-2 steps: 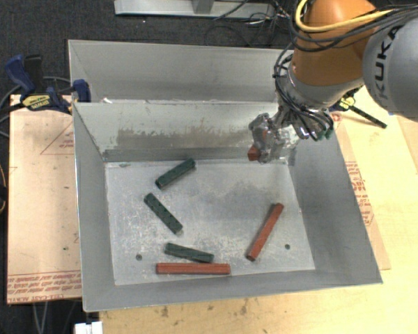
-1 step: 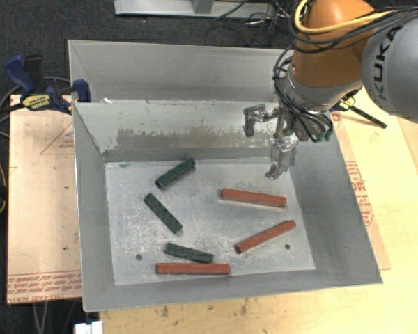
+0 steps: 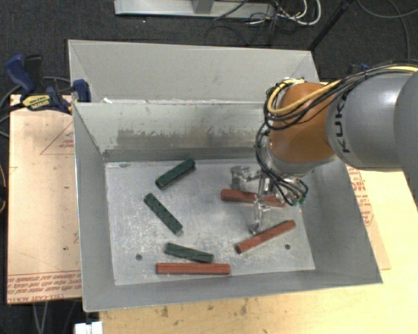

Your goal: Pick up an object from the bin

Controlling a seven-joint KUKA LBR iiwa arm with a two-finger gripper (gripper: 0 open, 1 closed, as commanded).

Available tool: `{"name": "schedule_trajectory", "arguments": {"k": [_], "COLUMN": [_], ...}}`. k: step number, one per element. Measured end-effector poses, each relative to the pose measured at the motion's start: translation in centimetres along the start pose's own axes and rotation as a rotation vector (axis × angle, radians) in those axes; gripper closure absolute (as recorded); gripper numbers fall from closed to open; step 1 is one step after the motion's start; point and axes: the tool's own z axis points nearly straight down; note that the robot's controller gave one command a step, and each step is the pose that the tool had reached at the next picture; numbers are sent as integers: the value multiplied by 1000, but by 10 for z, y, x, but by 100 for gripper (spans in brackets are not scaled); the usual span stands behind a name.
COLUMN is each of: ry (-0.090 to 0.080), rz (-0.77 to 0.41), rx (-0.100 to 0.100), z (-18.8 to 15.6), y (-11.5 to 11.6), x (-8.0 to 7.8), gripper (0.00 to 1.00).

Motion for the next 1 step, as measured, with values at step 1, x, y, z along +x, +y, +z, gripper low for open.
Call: {"name": "schedule_trajectory", "arguments": {"k": [1], "ry": [-10], "rz": [0], "rx": [4], "z": [-6], "y": [-1], "x": [-3], "gripper": [100]}}
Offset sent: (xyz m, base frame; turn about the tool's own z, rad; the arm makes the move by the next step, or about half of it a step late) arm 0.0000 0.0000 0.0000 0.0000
